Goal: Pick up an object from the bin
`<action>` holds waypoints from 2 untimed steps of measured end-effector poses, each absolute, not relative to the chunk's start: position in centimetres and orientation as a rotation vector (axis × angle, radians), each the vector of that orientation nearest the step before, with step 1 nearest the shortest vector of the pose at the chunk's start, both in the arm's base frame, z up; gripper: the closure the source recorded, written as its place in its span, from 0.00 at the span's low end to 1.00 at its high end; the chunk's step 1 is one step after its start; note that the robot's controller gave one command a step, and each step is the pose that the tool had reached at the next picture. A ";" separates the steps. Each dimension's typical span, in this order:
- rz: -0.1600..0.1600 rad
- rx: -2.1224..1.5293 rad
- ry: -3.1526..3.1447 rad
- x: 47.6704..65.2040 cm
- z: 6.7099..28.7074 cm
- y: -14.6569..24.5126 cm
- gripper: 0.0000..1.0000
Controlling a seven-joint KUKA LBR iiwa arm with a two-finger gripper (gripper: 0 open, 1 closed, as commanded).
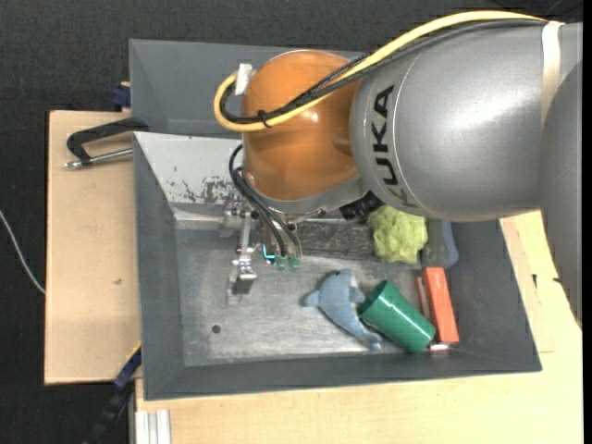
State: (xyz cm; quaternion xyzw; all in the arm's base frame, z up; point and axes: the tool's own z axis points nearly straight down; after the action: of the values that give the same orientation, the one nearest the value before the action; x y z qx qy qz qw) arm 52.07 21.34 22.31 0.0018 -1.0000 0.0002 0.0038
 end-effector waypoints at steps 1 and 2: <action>-0.003 0.000 -3.143 52.3 22.8 21.2 1.00; -0.002 0.000 -3.143 52.3 22.8 21.2 1.00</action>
Offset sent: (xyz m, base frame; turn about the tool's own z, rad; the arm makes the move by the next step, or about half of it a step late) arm 0.0000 0.0000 0.0000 0.0000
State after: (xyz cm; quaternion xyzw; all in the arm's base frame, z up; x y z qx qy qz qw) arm 52.28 21.18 22.78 0.0000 -1.0000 -0.0008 -0.0005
